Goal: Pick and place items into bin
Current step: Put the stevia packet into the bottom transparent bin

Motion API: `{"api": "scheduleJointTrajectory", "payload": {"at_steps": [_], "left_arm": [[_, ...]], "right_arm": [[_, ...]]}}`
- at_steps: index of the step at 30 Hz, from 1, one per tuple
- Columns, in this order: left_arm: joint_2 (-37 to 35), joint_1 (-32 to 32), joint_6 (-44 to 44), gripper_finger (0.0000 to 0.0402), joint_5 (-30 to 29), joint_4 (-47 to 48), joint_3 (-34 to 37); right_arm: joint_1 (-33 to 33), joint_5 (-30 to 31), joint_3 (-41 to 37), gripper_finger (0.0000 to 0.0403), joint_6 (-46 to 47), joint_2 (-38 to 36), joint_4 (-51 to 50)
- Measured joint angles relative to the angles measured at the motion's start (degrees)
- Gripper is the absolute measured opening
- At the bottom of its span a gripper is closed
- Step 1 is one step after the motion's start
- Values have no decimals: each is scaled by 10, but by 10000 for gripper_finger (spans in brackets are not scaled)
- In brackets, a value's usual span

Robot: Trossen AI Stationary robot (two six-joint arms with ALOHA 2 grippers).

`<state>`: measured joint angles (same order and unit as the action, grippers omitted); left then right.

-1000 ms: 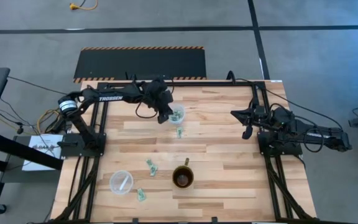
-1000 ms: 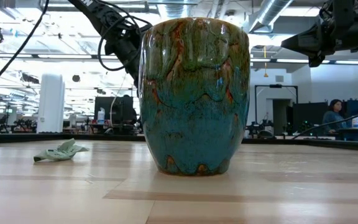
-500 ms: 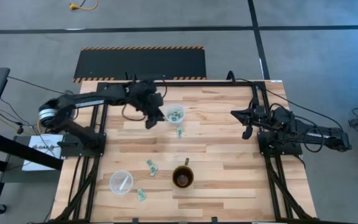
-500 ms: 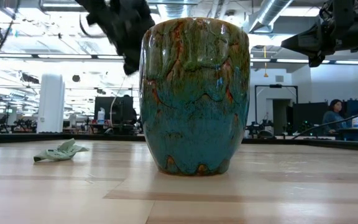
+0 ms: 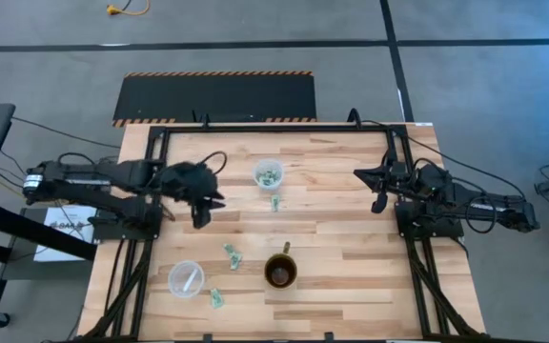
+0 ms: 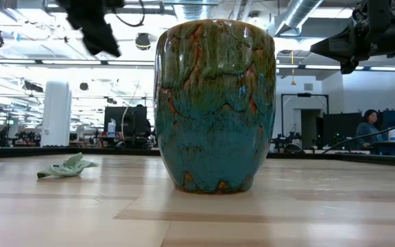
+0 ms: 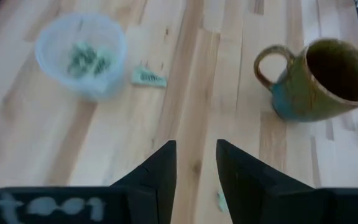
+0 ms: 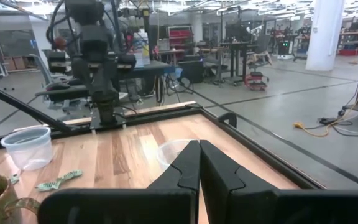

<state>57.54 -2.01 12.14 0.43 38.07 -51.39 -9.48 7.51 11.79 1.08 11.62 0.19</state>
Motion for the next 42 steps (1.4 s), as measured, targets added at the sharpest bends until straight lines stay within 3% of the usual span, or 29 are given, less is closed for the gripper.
{"api": "scheduleJointTrajectory", "payload": {"at_steps": [11, 32, 42], "left_arm": [[-76, 91, 30, 102, -21, -96, 134], [-65, 152, -37, 102, -7, -248, 221], [-3, 152, -62, 102, -8, -302, 224]], "right_arm": [[0, 0, 0, 0, 0, 0, 0], [0, 0, 0, 0, 0, 0, 0], [0, 0, 0, 0, 0, 0, 0]]}}
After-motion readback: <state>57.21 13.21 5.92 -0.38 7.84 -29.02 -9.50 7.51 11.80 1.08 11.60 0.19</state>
